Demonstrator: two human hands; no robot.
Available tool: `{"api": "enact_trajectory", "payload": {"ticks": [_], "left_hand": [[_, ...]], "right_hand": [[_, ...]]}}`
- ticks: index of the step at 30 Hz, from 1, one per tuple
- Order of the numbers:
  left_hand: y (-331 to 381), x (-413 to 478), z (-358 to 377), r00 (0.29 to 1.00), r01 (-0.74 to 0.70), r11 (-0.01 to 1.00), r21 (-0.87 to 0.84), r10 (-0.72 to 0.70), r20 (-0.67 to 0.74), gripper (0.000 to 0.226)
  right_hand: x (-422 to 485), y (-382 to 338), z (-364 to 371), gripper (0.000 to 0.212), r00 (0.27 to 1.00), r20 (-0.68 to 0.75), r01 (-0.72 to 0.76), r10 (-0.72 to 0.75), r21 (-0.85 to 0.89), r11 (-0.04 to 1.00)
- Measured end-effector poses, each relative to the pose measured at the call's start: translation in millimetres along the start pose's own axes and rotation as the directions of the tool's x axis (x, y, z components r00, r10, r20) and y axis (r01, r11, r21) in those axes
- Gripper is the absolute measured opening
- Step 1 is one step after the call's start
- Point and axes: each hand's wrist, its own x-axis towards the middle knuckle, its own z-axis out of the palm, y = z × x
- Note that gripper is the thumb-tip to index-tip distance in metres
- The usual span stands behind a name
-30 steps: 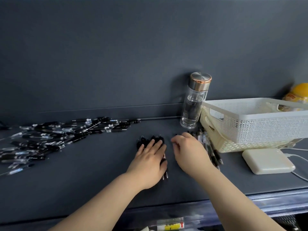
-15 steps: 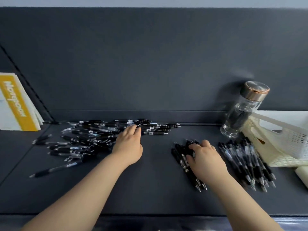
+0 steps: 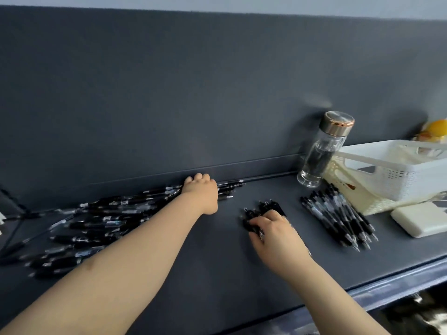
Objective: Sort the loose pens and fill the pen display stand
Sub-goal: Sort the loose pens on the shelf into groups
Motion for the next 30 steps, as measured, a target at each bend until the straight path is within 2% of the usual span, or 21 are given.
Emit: {"api": "enact_trajectory", "payload": {"ticks": [6, 14, 17, 20, 22, 23, 24, 25, 26, 27, 28, 30], "left_hand": [[5.7, 8.8, -1.4, 0.997, 0.042, 0.998, 0.042, -0.045, 0.059, 0.048], [16.3, 1.8, 2.7, 0.997, 0.081, 0.994, 0.074, -0.081, -0.001, 0.048], [17.6, -7.0, 0.0, 0.994, 0.107, 0.994, -0.003, -0.107, -0.022, 0.036], [15.4, -25.3, -12.9, 0.981, 0.159, 0.948, -0.274, -0.184, -0.069, 0.012], [15.0, -42.0, -19.9, 0.978, 0.134, 0.833, -0.537, -0.198, -0.064, 0.011], [16.7, -51.9, -20.8, 0.984, 0.101, 0.692, -0.715, -0.177, -0.033, 0.011], [20.7, -64.3, -22.6, 0.990, 0.086, 0.474, -0.876, -0.137, 0.023, 0.007], [25.8, -76.4, -23.6, 0.993, 0.097, 0.241, -0.966, -0.087, 0.078, 0.006], [31.6, -88.0, -24.0, 0.991, 0.127, 0.056, -0.990, -0.037, 0.125, 0.007], [37.6, -97.6, -22.7, 0.988, 0.155, -0.065, -0.986, 0.004, 0.155, 0.007], [44.2, -105.7, -21.4, 0.984, 0.179, -0.143, -0.973, 0.041, 0.175, 0.008], [58.9, -117.6, -18.0, 0.973, 0.216, -0.220, -0.951, 0.123, 0.193, 0.007]], "right_hand": [[-3.5, 5.7, -1.1, 0.032, 0.999, -0.042, -0.030, 0.031, 0.030, 0.999], [0.1, 18.1, -6.1, 0.028, 0.999, -0.021, -0.028, 0.029, 0.056, 0.998], [1.6, 23.1, -8.5, 0.028, 1.000, -0.001, -0.022, 0.022, 0.088, 0.996], [5.9, 27.3, -13.5, 0.030, 1.000, 0.003, -0.007, 0.007, 0.173, 0.985], [10.5, 28.4, -18.8, 0.029, 1.000, -0.018, -0.002, 0.007, 0.256, 0.967], [12.9, 28.4, -21.6, 0.028, 0.999, -0.028, -0.011, 0.021, 0.312, 0.950], [15.2, 27.9, -24.5, 0.027, 0.998, -0.025, -0.036, 0.049, 0.390, 0.920], [17.1, 27.1, -27.3, 0.027, 0.997, -0.008, -0.062, 0.076, 0.494, 0.867], [18.7, 25.6, -29.9, 0.026, 0.995, 0.025, -0.090, 0.095, 0.613, 0.785], [19.6, 23.7, -32.5, 0.025, 0.993, 0.065, -0.114, 0.097, 0.718, 0.686], [20.4, 22.0, -35.2, 0.024, 0.992, 0.098, -0.128, 0.083, 0.790, 0.599], [20.0, 19.4, -39.4, 0.018, 0.990, 0.138, -0.125, 0.009, 0.865, 0.486]]}}
